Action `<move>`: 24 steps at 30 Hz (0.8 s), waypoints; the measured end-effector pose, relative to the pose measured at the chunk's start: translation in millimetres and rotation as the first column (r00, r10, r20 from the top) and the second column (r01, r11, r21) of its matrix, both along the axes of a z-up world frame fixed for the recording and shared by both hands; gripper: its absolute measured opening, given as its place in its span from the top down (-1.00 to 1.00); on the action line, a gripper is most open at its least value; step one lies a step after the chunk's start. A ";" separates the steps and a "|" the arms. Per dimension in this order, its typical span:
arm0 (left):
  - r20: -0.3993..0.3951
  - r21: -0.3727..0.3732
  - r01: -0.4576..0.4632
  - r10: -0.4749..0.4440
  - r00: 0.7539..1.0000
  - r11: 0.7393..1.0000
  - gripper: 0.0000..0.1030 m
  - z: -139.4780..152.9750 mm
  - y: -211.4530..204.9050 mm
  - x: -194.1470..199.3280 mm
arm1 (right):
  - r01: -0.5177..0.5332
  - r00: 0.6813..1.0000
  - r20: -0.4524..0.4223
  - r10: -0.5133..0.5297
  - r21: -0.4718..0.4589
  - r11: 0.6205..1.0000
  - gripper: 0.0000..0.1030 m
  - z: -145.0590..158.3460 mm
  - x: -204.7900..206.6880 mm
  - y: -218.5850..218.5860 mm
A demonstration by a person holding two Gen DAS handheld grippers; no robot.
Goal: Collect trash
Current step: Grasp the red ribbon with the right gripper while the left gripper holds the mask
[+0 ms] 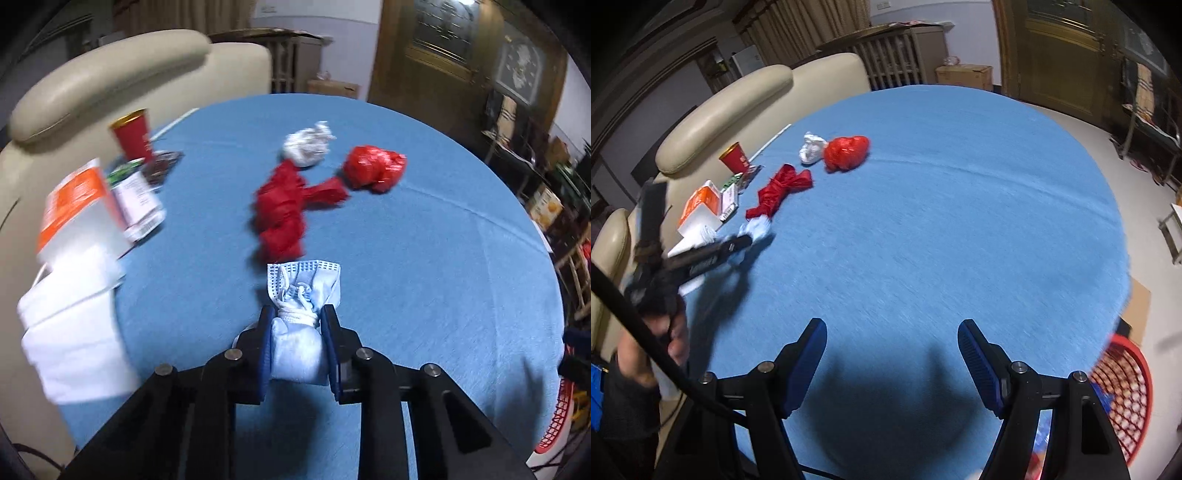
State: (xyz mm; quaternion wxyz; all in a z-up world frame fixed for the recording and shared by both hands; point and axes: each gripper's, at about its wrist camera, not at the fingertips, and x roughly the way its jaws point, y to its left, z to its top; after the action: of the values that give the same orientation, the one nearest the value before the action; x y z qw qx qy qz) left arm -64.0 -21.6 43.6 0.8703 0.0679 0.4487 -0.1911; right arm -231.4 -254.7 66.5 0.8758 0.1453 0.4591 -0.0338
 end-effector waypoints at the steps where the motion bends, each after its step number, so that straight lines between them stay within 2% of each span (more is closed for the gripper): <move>1: 0.003 0.003 -0.019 0.019 1.000 1.000 0.49 -0.4 5.5 -1.9 | -0.012 1.000 0.004 0.012 0.013 1.000 -0.49 -0.8 10.3 3.9; 6: -0.012 0.009 -0.077 0.077 0.997 0.997 0.49 -7.1 26.2 -6.4 | -0.075 0.996 0.042 0.072 0.069 0.995 -0.49 -0.6 67.3 31.5; 10: -0.034 0.000 -0.108 0.108 0.994 0.994 0.49 -13.2 39.0 -8.1 | -0.117 0.992 0.069 0.109 0.112 0.987 -0.49 -2.8 130.1 61.5; 17: -0.050 -0.023 -0.150 0.148 0.988 0.988 0.49 -11.4 56.6 -15.7 | -0.160 0.987 0.026 0.158 0.113 0.981 -0.47 -29.8 224.8 116.7; 19: -0.053 -0.028 -0.166 0.164 0.985 0.986 0.49 -10.6 62.4 -15.9 | -0.171 0.985 0.010 0.171 0.104 0.980 -0.38 -38.2 241.6 129.4; 20: -0.055 -0.030 -0.172 0.170 0.984 0.985 0.49 -10.7 64.5 -15.5 | -0.165 0.986 0.004 0.166 0.081 0.983 -0.28 -41.9 249.3 135.0; 23: -0.061 -0.029 -0.184 0.182 0.981 0.983 0.49 -11.4 67.1 -15.1 | -0.160 0.987 -0.017 0.160 0.041 0.986 0.21 -49.5 262.8 141.5; 24: -0.061 -0.025 -0.185 0.184 0.981 0.982 0.49 -11.5 66.6 -14.9 | -0.170 0.985 -0.021 0.171 0.042 0.985 0.23 -51.0 265.8 142.6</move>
State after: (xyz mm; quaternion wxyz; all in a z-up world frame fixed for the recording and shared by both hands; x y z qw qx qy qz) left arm -78.9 45.0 32.1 0.8718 0.0074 0.4753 -0.1182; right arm 34.3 -112.1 15.5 0.8667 0.1225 0.4812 0.0487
